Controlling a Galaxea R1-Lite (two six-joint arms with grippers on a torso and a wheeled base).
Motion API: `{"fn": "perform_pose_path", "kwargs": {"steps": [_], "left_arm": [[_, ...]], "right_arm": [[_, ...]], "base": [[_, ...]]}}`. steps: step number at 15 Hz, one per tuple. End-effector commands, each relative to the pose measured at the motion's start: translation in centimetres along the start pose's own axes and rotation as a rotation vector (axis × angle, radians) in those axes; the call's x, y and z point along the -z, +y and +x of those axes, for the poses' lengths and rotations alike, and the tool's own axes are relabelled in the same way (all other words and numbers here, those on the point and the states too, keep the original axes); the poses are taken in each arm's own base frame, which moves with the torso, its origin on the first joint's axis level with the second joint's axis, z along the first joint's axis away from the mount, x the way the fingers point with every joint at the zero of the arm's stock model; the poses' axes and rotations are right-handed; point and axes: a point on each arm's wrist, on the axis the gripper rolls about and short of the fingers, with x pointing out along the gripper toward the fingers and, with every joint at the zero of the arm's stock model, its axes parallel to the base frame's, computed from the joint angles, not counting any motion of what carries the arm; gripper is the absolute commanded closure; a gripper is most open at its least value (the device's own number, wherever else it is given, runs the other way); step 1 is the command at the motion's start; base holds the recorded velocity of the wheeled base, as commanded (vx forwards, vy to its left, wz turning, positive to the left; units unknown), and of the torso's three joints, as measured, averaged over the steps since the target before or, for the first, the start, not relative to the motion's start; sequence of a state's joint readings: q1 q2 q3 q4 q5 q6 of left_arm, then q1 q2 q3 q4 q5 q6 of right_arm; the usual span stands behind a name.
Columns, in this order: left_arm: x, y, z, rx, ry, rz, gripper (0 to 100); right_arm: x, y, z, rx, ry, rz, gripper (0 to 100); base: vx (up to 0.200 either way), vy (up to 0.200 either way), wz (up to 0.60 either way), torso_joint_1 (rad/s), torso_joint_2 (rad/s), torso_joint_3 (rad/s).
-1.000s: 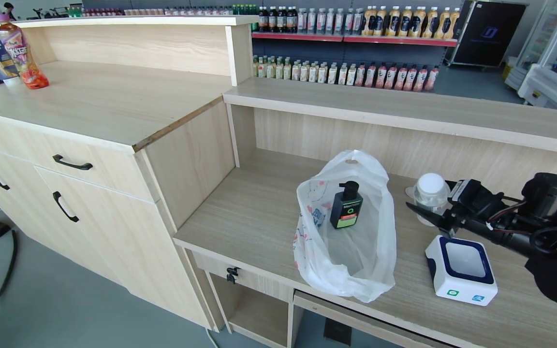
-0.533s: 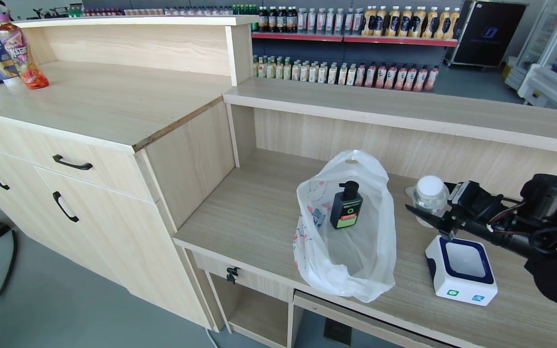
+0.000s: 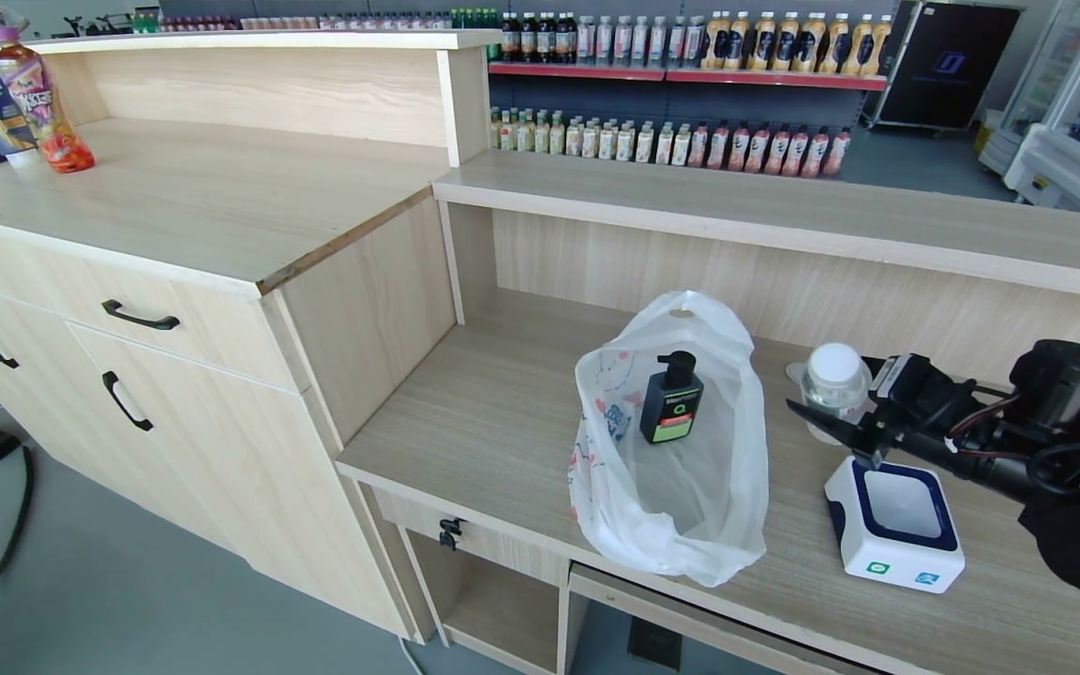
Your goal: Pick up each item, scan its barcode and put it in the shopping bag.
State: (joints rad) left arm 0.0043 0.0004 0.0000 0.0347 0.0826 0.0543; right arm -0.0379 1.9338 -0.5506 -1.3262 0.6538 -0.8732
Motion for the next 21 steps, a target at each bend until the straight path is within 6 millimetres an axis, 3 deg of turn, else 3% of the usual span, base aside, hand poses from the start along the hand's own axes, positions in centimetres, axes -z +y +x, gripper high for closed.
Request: {"fn": "perform_pose_path", "kwargs": {"steps": [1,11,21], "left_arm": [[0.0,0.0,0.0,-0.001,-0.001,-0.001,0],[0.0,0.0,0.0,-0.001,-0.001,-0.001,0],[0.0,0.0,0.0,-0.001,-0.001,-0.001,0]], "right_arm": [[-0.1,-0.1,-0.1,0.005,-0.001,-0.003,100],[-0.1,-0.2,-0.5,-0.017,0.03,0.028,100],[-1.6,-0.9,-1.8,0.006,0.024,0.004,100]], "base": [[0.0,0.0,0.0,0.0,0.0,0.0],[0.0,0.0,0.0,0.0,0.0,0.0],[0.0,0.0,0.0,0.0,0.0,0.0]]}}
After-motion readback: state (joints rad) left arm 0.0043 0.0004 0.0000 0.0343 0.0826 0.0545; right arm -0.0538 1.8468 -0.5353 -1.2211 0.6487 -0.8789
